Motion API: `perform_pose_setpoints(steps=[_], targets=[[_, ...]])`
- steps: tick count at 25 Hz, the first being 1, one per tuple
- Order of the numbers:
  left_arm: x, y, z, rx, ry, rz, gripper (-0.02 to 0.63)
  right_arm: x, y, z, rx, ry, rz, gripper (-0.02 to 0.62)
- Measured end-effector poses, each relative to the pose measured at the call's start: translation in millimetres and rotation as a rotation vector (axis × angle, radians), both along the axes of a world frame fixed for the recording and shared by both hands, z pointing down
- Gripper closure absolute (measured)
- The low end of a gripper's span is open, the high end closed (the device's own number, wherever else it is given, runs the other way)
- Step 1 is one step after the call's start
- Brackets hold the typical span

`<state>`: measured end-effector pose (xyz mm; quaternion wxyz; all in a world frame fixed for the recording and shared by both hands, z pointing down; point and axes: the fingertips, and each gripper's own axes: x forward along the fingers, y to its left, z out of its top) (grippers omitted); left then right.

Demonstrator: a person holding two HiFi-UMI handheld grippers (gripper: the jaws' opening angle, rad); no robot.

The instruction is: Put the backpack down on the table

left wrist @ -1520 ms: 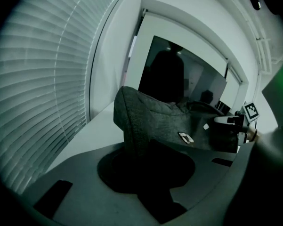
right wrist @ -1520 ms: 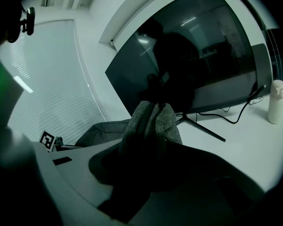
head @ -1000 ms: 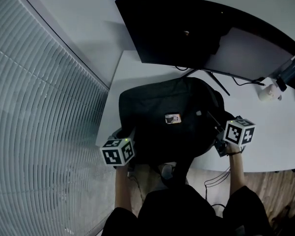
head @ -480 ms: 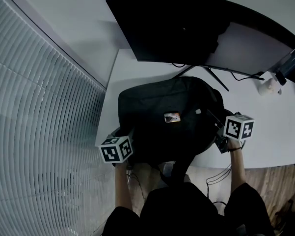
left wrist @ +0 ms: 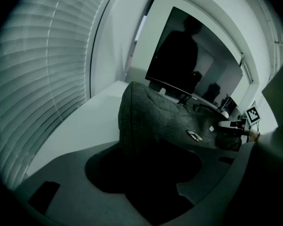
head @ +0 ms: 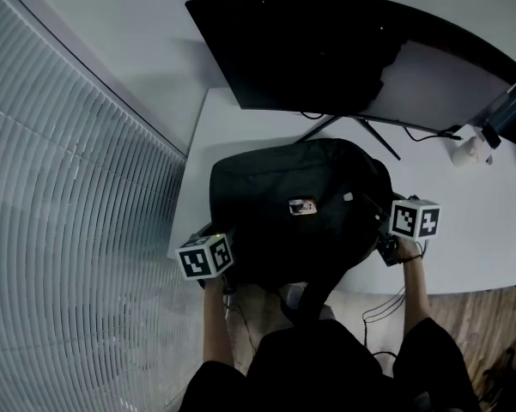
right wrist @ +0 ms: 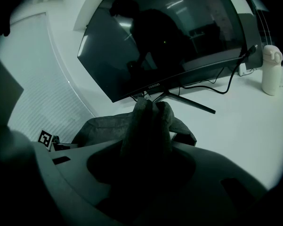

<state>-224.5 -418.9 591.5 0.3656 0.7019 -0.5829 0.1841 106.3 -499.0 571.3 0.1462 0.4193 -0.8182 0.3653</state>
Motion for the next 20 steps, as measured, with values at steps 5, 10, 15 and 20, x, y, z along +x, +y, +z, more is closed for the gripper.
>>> perform_pose_setpoints(steps=[5, 10, 15, 20], targets=[[-2.3, -1.7, 3.6, -0.005, 0.023, -0.02, 0.381, 3.1, -1.9, 8.2, -0.021, 0.02, 0.014, 0.446], [-6.1, -2.4, 7.2, -0.012, 0.026, -0.054, 0.354, 11.3, -5.1, 12.9, -0.013, 0.067, 0.053, 0.391], [-15.6, -0.3, 0.7, 0.015, -0.001, -0.116, 0.313, 19.7, -5.6, 8.6, 0.037, 0.11, 0.107, 0.362], [-23.6, 3.8, -25.2, 0.159, -0.071, -0.151, 0.317, 28.5, -0.6, -7.5, 0.132, 0.145, 0.166, 0.364]])
